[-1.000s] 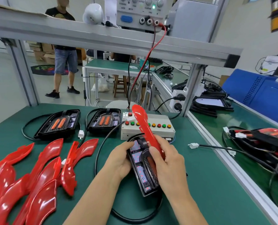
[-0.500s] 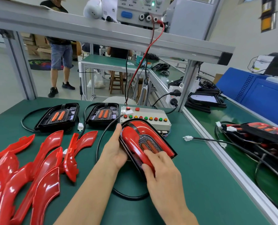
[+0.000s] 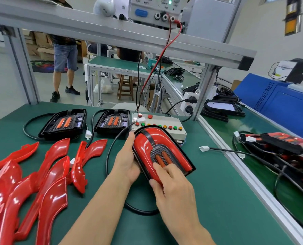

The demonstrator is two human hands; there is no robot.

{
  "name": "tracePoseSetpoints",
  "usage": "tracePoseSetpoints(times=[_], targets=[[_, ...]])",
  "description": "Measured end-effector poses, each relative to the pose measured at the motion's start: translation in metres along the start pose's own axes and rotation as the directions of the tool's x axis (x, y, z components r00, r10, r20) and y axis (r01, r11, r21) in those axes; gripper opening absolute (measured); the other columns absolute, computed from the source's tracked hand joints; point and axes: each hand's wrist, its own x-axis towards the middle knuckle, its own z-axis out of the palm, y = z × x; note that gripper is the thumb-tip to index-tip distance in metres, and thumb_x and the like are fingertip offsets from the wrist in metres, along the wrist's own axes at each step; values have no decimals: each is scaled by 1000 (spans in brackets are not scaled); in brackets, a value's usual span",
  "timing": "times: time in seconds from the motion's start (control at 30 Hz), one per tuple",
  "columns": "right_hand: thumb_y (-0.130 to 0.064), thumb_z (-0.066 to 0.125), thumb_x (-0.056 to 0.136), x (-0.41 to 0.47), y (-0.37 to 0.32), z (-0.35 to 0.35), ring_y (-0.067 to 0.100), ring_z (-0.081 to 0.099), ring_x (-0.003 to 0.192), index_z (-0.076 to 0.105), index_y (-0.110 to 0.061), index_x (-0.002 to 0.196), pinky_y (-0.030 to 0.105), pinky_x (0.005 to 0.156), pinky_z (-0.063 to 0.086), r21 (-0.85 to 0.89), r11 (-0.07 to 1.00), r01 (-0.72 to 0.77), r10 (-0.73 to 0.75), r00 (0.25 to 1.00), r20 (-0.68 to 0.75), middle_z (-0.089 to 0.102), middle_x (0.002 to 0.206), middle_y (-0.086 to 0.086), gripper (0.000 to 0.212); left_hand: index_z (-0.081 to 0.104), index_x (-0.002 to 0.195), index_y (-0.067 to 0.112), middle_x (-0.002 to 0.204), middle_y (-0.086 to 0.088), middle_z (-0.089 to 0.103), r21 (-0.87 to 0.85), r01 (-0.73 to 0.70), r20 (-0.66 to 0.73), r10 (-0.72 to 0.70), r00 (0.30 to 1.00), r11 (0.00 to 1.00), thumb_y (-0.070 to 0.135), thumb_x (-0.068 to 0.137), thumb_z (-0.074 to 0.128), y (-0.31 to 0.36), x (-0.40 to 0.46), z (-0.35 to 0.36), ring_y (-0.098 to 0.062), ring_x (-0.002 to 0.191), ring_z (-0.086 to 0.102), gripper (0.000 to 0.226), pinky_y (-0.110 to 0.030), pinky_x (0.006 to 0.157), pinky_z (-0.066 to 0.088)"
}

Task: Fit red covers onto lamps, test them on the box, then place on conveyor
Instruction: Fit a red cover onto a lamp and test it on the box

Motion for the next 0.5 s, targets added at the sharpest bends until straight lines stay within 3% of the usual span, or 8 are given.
tracePoseSetpoints(times=[0.13, 0.3, 0.4, 0.5], targets=[[-6, 86, 68, -2, 3, 3, 17, 61, 72, 71, -10, 112, 28, 58, 55, 49, 998, -42, 44, 998, -35, 60, 85, -1, 47, 64, 118, 10, 101, -13, 73, 19, -37, -12, 37, 999, 999, 53, 92, 49, -1, -4, 4, -25, 87, 72, 52, -35, 59, 58], [-13, 69, 89, -3, 10, 3, 11, 56, 94, 64, -21, 128, 23, 86, 47, 268, 951, -152, 167, 985, -35, 55, 98, -8, 40, 58, 126, 11, 112, -13, 69, 43, -72, -16, 72, 997, 997, 49, 95, 46, -1, -8, 8, -28, 104, 66, 51, -38, 72, 56], [-11, 70, 88, 0, 8, 1, 13, 58, 92, 65, -19, 126, 27, 83, 49, 218, 965, -149, 167, 984, -69, 56, 96, -6, 40, 61, 123, 10, 108, -14, 71, 41, -64, -20, 65, 998, 997, 53, 94, 44, -2, -8, 9, -28, 99, 68, 54, -35, 67, 56], [-6, 78, 79, 5, -3, 2, 19, 60, 81, 69, -13, 119, 34, 68, 55, 128, 983, -131, 142, 986, -87, 58, 89, -1, 42, 64, 112, 9, 92, -11, 74, 36, -37, -6, 37, 999, 999, 57, 92, 44, -7, -9, 13, -23, 80, 73, 55, -31, 53, 57]])
